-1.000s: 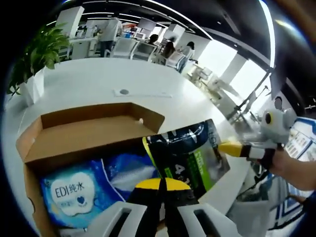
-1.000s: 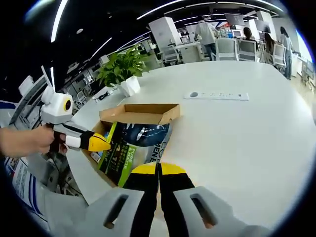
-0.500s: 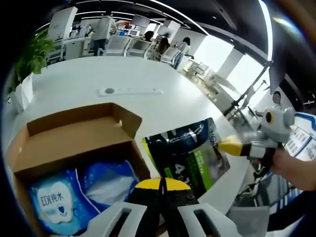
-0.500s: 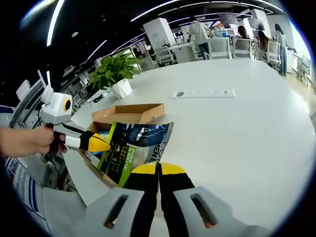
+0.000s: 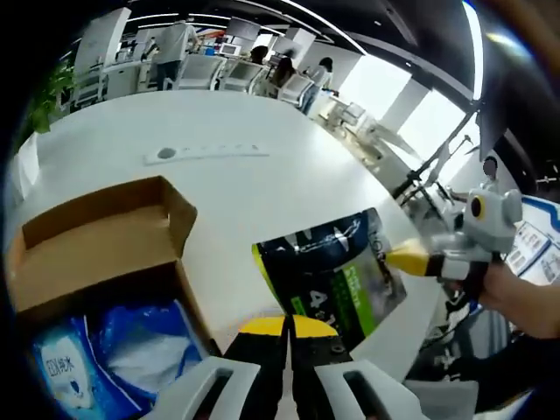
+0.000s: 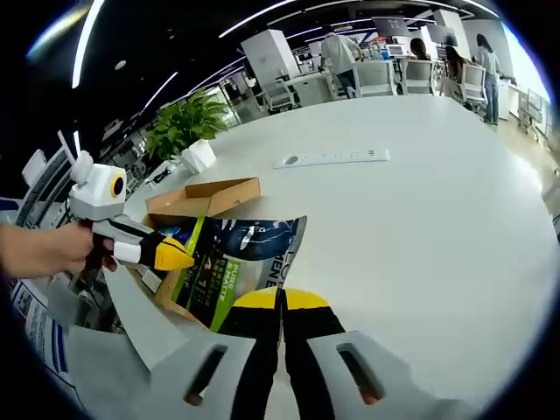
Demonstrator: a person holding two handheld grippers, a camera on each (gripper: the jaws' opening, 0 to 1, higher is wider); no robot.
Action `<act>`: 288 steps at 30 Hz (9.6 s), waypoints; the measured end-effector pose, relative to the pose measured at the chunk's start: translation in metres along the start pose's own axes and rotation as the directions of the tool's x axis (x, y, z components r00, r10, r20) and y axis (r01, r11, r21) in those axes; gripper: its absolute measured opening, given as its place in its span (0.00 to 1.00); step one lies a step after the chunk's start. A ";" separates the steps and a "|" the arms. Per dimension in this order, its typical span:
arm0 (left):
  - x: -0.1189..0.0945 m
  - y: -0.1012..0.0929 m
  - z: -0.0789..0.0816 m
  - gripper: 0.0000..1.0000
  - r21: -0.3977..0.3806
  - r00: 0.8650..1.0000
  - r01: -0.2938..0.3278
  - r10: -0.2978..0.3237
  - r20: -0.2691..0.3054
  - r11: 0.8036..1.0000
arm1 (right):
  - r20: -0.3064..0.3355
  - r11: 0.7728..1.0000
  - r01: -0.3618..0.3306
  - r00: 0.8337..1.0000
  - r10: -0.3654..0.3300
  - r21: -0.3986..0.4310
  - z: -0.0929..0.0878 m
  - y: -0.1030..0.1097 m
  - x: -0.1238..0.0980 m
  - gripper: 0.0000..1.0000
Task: Operate the shoe box by opening the lid, removing the specified soft item, and placing it in the target area until the item is outside and the box remains undamaged.
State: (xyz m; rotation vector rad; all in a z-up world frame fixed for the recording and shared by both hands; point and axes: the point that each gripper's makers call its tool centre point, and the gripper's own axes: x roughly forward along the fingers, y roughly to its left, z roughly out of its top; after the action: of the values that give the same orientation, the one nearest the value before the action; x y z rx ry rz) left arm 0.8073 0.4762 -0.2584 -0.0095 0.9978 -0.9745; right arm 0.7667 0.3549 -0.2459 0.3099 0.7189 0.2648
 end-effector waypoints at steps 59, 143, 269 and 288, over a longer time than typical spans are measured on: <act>0.091 0.015 -0.031 0.00 -0.021 0.973 -0.101 0.094 -0.212 0.995 | -0.150 0.997 -0.005 0.989 0.016 0.072 -0.053 -0.079 0.057 0.00; 0.020 -0.030 0.001 0.35 0.108 1.000 -0.011 0.012 -0.007 0.994 | -0.030 0.997 0.003 1.000 -0.005 -0.072 -0.016 -0.028 -0.005 0.42; -0.184 0.217 -0.072 0.50 -0.081 0.989 -0.073 0.083 0.125 0.994 | -0.213 0.957 -0.190 0.967 0.143 -0.218 -0.027 0.242 0.216 0.03; -0.178 0.218 -0.074 0.50 -0.075 0.990 -0.089 0.097 0.105 0.993 | -0.164 0.963 -0.150 0.980 0.114 -0.223 -0.017 0.238 0.204 0.00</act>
State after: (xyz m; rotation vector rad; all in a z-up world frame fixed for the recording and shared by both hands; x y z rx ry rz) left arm 0.8728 0.7595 -0.2679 -0.0737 0.9238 -0.8446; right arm 0.8713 0.6467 -0.2940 0.1127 0.8078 0.5003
